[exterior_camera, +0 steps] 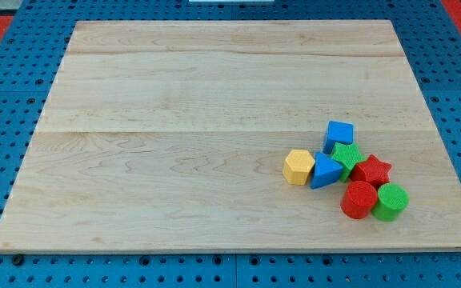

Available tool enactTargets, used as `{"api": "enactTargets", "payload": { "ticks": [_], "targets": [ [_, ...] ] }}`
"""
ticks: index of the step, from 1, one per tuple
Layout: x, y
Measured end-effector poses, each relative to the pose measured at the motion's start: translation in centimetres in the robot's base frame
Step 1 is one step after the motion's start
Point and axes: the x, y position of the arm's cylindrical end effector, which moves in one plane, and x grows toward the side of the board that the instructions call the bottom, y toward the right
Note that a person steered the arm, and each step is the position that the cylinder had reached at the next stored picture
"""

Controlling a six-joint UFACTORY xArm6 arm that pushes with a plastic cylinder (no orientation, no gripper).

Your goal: Push the blue cube towards the center of the board

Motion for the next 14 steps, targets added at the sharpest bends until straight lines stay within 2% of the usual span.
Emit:
{"api": "enactTargets", "payload": {
  "ticks": [1, 2, 3, 4, 5, 6, 7, 9, 10, 11, 12, 13, 14],
  "targets": [
    [-0.5, -5.6],
    [2.8, -9.4],
    [4.0, -9.8],
    [2.3, -16.1],
    [-2.3, -25.8],
    [-6.2, -31.3],
    [-5.9, -30.8],
    [-12.8, -34.6],
    [-20.0, -26.7],
    [-21.2, -15.1],
    [-14.8, -8.2],
    [-9.8, -10.8],
    [-8.3, -16.8]
  ]
}}
